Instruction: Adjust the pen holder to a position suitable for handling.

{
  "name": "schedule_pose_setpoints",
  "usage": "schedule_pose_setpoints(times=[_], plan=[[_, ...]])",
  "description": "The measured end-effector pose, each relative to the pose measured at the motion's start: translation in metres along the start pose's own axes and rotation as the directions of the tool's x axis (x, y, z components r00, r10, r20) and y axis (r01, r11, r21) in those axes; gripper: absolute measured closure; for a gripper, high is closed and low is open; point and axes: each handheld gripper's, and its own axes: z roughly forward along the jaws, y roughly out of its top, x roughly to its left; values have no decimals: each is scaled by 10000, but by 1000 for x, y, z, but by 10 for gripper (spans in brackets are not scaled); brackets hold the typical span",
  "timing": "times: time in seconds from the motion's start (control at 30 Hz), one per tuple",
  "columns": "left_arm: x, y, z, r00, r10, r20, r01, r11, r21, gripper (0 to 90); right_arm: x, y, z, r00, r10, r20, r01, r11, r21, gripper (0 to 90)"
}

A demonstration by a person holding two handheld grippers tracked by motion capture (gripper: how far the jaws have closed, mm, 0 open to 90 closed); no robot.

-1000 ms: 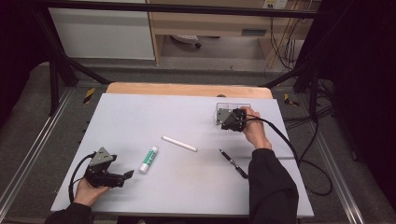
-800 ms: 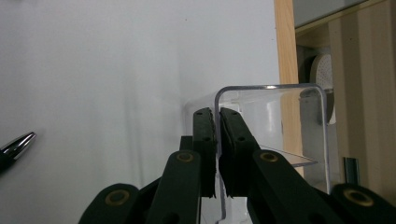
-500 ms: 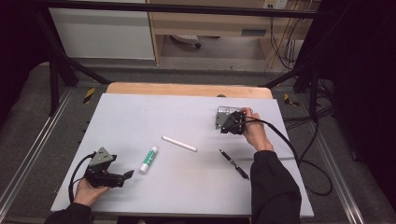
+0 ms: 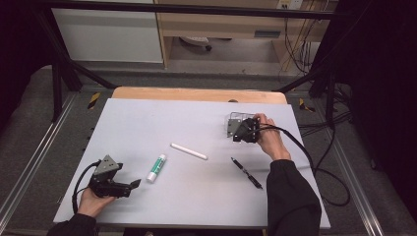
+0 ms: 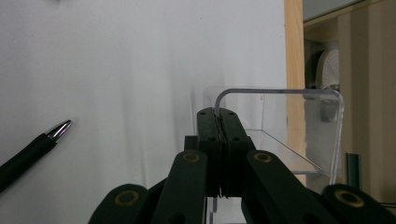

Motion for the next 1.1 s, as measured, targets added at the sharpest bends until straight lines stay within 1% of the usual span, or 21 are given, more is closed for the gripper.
schedule_pose_setpoints(times=[0.1,0.13,0.27,0.3,0.33,0.37,0.5,0.6,0.63,0.77,0.93,1.1], plan=[[0,0,0,10000,-1,7,1,10000,-17,55,0,4,-5,9999,-140,36,140,9999,11,896],[0,0,0,10000,-5,6,5,10000,-17,55,0,7,-9,9999,-140,59,140,9999,13,896],[0,0,0,10000,43,1,-43,10000,-1,55,2,13,-16,10000,-93,32,93,10000,13,896],[-1,0,0,10000,46,-6,-46,10000,2,54,3,16,-18,9999,-85,85,85,10000,-15,896],[-1,0,0,10000,43,2,-43,10000,-2,55,5,18,-20,10000,4,37,-4,10000,0,896],[-1,0,0,10000,42,5,-42,10000,2,55,6,21,-21,10000,-23,91,23,10000,-37,895],[-1,1,0,10000,48,0,-48,10000,0,54,13,30,-25,10000,5,-27,-5,9999,-102,893],[-1,1,-1,10000,52,4,-52,10000,-22,55,20,35,-27,9999,-27,-108,25,9998,-200,892],[-1,1,0,10000,46,10,-46,10000,-10,55,23,37,-27,9998,-24,-211,21,9998,-187,892],[-2,1,0,9999,131,7,-131,9999,26,55,31,43,-27,9994,-18,-335,11,9998,-208,889],[-2,1,0,9999,117,1,-117,9999,18,55,36,53,-24,9985,-202,-506,197,9997,-116,891],[-2,1,0,9999,109,13,-109,9999,21,55,36,61,-23,9976,-345,-600,337,9993,-139,889]])
